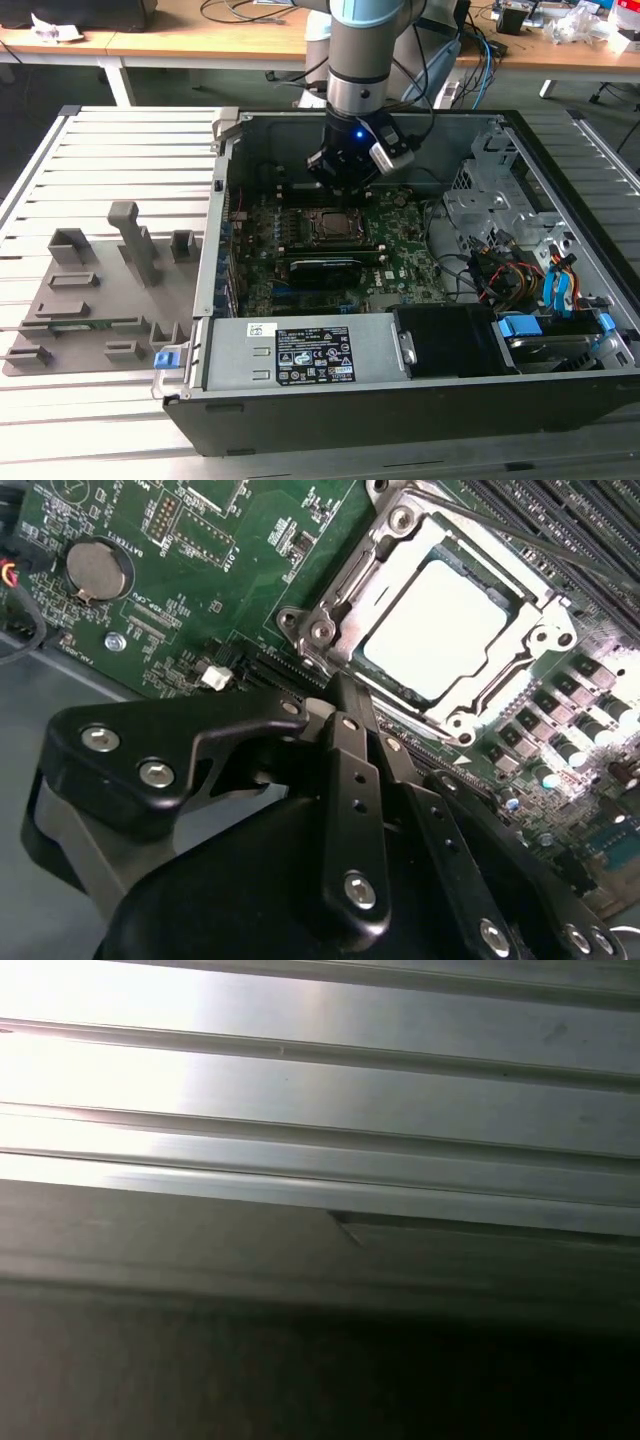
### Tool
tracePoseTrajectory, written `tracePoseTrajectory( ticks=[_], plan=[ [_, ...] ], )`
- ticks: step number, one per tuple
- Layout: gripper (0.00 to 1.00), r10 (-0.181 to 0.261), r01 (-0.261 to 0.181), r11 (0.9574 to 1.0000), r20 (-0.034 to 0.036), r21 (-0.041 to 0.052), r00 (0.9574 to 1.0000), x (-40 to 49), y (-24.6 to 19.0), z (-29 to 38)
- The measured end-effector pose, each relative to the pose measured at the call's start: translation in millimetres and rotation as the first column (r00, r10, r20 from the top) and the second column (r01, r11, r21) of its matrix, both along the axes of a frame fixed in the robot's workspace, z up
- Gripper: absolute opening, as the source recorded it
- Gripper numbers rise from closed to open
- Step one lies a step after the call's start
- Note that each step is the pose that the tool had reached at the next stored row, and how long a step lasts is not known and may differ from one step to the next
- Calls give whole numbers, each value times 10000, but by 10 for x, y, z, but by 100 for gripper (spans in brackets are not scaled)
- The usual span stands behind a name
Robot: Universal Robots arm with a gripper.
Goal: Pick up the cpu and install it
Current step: 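Install the first cpu locking lever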
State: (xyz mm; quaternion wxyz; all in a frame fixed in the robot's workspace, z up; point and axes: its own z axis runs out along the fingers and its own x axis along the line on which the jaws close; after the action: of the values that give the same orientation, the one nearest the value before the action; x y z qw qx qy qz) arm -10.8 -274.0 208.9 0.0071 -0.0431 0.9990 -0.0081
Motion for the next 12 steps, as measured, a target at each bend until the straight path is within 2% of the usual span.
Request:
tracePoseTrajectory(
  ticks=[1,2,4,8,10,11,12],
  plan=[
    [11,1,-1,10000,0,0,10000,0,-13,0],
    [11,1,-1,10000,0,0,10000,0,-45,0],
    [11,0,0,10000,1,1,10000,0,-128,0],
    [11,1,-1,10000,0,-1,10000,0,-224,0],
    [11,2,-2,10000,0,1,10000,0,-306,5],
    [11,0,0,10000,-1,-1,10000,0,-316,31],
    [11,-1,1,10000,0,-1,10000,-1,-318,93]
  ],
)
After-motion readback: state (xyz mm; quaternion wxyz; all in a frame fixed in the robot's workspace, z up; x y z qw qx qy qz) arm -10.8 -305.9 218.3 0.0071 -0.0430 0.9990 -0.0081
